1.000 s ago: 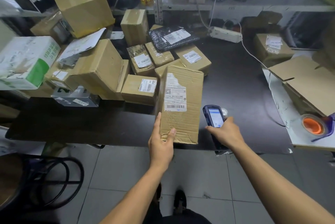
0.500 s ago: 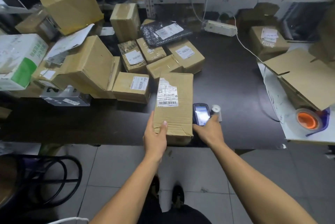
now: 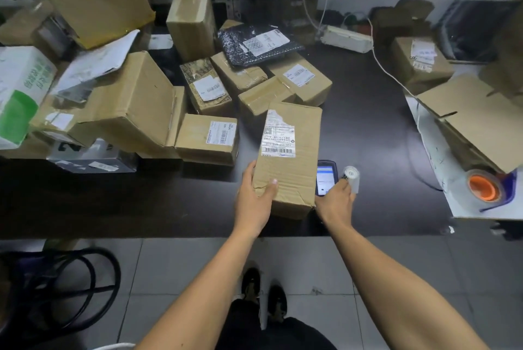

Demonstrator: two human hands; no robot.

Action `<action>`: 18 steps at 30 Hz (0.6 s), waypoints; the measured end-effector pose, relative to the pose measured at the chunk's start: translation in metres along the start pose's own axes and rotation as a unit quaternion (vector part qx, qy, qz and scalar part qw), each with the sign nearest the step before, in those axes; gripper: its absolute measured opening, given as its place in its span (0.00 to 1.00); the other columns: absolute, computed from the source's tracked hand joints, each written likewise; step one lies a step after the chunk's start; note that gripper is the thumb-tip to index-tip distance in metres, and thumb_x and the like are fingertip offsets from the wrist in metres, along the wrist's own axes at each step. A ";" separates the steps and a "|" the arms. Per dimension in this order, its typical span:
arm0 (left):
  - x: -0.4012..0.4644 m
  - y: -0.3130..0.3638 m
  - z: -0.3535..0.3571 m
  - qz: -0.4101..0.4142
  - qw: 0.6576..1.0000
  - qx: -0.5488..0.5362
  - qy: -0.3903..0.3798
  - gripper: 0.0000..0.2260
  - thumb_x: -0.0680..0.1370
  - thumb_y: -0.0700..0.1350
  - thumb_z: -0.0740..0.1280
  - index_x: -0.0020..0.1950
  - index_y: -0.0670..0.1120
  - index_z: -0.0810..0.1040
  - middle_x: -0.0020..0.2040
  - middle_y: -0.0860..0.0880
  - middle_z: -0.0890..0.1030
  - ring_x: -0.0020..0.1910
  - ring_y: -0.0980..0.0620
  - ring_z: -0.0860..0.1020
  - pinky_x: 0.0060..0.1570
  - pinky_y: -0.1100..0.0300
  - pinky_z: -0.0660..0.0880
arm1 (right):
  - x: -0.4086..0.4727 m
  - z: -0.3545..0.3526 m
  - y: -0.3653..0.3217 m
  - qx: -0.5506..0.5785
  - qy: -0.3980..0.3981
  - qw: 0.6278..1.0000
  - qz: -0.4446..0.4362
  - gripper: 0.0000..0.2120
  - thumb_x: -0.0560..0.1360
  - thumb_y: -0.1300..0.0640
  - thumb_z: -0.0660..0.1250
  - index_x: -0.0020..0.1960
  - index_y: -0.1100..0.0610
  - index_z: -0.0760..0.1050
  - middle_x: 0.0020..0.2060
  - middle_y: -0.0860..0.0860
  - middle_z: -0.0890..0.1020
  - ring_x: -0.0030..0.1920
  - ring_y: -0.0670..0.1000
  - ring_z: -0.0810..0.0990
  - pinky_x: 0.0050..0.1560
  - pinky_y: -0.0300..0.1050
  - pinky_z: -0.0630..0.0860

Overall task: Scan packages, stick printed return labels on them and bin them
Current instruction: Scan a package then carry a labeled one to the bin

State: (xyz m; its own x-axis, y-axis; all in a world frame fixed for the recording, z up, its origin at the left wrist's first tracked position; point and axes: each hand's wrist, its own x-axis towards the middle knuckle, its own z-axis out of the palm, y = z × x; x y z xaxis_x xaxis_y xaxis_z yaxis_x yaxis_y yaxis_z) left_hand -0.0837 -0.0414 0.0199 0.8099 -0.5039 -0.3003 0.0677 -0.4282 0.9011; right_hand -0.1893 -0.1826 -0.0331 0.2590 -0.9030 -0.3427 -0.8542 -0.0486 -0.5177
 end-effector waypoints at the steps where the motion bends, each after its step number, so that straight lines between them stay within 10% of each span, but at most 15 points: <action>1: 0.001 0.001 -0.003 0.010 1.000 0.022 -0.008 0.25 0.78 0.49 0.69 0.74 0.55 0.66 0.63 0.55 0.78 0.62 0.54 0.76 0.59 0.60 0.72 | 0.000 0.002 0.000 -0.009 0.003 1.000 0.002 0.38 0.71 0.47 0.73 0.70 0.66 0.60 0.67 0.63 0.69 0.66 0.64 0.65 0.64 0.57 0.67; 8: 0.023 0.021 -0.015 0.153 0.945 0.288 -0.030 0.34 0.75 0.52 0.70 0.77 0.52 0.59 0.74 0.49 0.63 0.73 0.47 0.59 0.71 0.50 0.64 | -0.002 -0.004 0.009 -0.057 0.039 0.997 -0.025 0.32 0.75 0.44 0.69 0.69 0.63 0.65 0.66 0.61 0.69 0.64 0.62 0.67 0.63 0.56 0.67; 13: 0.027 0.044 0.026 0.291 0.902 0.318 -0.022 0.23 0.76 0.49 0.70 0.70 0.46 0.73 0.70 0.44 0.71 0.74 0.43 0.62 0.73 0.51 0.60 | 0.012 -0.038 0.025 0.004 0.134 0.990 -0.040 0.20 0.75 0.48 0.70 0.57 0.61 0.69 0.57 0.58 0.72 0.60 0.60 0.70 0.58 0.55 0.70; 18: 0.028 0.066 0.083 0.376 0.872 0.313 -0.023 0.17 0.73 0.44 0.72 0.61 0.43 0.78 0.60 0.43 0.78 0.65 0.42 0.73 0.64 0.54 0.68 | 0.051 -0.054 0.038 0.001 -0.010 0.995 -0.103 0.34 0.73 0.51 0.73 0.74 0.56 0.63 0.70 0.54 0.66 0.70 0.57 0.64 0.65 0.51 0.66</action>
State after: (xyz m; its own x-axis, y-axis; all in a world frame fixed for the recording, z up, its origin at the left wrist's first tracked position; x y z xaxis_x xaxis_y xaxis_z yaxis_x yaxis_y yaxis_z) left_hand -0.1051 -0.1462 0.0455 0.4637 -0.8420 0.2759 -0.8150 -0.2832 0.5055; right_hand -0.2333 -0.2533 -0.0278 0.4373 -0.8651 -0.2458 -0.7813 -0.2301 -0.5801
